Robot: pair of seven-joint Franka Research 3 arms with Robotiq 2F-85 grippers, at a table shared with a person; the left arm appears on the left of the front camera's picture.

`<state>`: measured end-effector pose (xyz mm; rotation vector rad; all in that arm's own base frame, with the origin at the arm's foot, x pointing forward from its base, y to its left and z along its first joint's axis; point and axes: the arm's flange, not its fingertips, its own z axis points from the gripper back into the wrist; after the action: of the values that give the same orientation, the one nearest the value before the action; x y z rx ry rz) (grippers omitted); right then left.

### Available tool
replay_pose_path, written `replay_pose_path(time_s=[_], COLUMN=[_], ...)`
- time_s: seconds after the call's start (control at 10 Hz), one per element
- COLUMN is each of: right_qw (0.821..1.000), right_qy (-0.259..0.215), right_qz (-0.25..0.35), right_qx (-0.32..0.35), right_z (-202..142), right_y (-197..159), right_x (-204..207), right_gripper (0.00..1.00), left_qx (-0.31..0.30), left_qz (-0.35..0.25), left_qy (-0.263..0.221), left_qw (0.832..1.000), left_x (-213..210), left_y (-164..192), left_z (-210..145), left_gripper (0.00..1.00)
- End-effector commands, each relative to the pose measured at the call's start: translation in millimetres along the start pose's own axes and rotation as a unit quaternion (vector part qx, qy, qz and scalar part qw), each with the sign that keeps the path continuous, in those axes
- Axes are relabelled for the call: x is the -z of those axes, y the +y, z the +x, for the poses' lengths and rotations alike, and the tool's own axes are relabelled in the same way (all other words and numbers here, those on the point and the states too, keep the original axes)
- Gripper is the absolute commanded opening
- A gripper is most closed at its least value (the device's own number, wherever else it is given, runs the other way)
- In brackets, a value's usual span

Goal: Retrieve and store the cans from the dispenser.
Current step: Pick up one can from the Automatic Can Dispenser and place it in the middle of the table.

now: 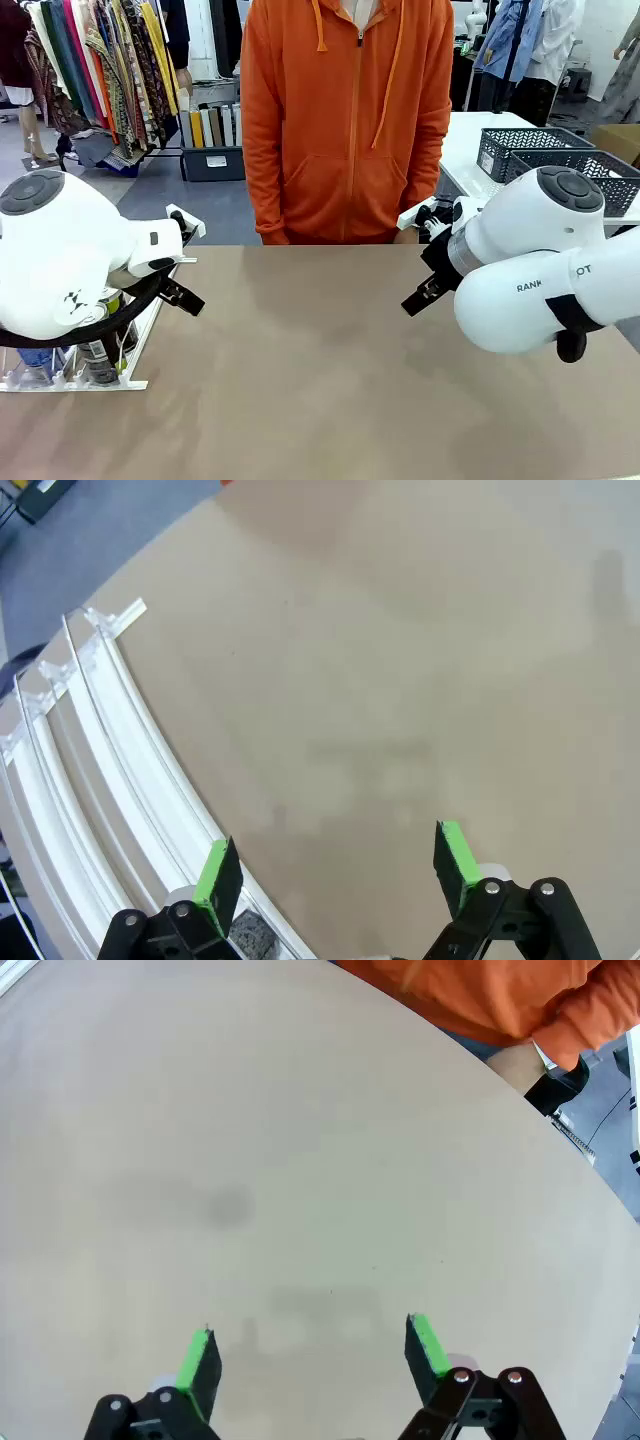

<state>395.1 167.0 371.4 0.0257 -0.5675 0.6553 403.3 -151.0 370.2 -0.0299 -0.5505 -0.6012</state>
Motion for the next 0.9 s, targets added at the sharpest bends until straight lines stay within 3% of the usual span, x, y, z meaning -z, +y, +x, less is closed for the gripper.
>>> replay_pose_path(time_s=[0.0,0.8], right_qw=[1.000,1.000], right_qy=[0.000,0.000], right_qz=[0.000,0.000], right_qx=[0.000,0.000], right_z=[0.0,0.0], right_y=[0.0,0.0], right_x=[0.0,0.0], right_gripper=[1.00,1.00], left_qx=[0.000,0.000], left_qz=[0.000,0.000], left_qy=[0.000,0.000], left_qw=[1.000,1.000], left_x=[-0.2,-0.2], left_y=[0.0,0.0], left_z=[0.1,0.1], left_gripper=[1.00,1.00])
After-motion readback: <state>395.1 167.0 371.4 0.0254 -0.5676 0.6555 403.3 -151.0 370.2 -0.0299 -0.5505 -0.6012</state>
